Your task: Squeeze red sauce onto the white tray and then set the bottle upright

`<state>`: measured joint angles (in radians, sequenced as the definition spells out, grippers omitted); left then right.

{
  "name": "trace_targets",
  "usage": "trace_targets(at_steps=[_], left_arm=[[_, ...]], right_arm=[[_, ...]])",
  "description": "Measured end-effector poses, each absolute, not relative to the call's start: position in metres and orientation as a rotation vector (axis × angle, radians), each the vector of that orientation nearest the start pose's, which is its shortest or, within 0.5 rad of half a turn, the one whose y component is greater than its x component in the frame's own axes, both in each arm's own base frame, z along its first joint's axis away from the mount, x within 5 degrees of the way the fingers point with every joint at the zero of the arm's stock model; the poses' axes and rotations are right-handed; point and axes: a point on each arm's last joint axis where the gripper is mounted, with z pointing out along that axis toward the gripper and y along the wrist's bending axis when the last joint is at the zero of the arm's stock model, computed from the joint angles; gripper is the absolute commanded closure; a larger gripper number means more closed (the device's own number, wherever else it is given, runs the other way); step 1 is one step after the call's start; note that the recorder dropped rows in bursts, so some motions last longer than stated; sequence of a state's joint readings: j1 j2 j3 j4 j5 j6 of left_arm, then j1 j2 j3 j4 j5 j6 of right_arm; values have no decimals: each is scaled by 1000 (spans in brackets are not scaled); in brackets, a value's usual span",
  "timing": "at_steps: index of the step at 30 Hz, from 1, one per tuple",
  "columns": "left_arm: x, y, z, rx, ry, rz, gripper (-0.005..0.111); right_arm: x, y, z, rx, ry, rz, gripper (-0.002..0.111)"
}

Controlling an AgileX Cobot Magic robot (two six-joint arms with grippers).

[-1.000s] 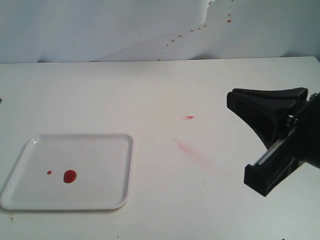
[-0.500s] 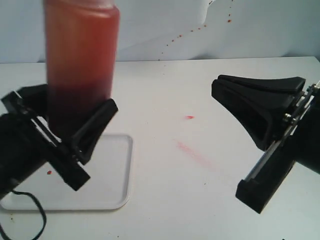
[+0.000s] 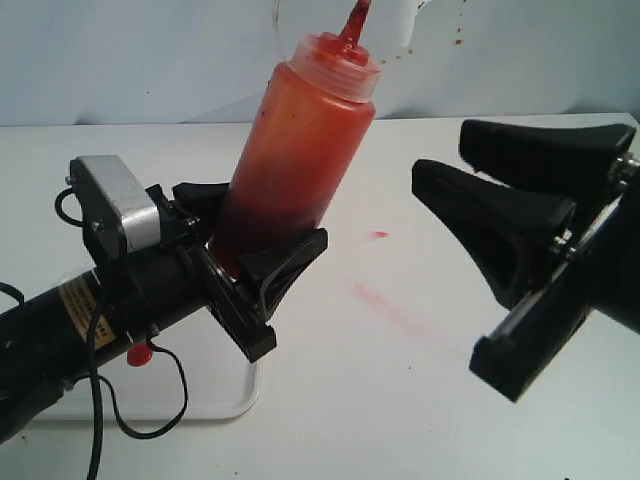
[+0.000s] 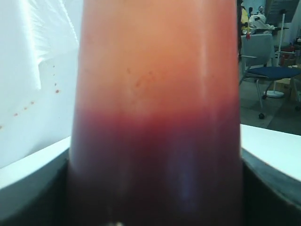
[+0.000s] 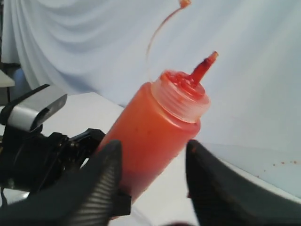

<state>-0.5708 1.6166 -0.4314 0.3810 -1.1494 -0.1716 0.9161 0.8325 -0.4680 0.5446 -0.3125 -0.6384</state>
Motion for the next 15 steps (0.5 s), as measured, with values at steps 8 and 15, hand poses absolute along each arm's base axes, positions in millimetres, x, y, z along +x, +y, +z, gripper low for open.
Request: trace_targets(at_steps=[8,15], left_arm=[[214,-175,196,705,1408,-728,107],[214,-175,196,705,1408,-728,107]], right_arm=[[143,142,289,-535,1565,436,3],[162,158,260,-511,1656,366,3]])
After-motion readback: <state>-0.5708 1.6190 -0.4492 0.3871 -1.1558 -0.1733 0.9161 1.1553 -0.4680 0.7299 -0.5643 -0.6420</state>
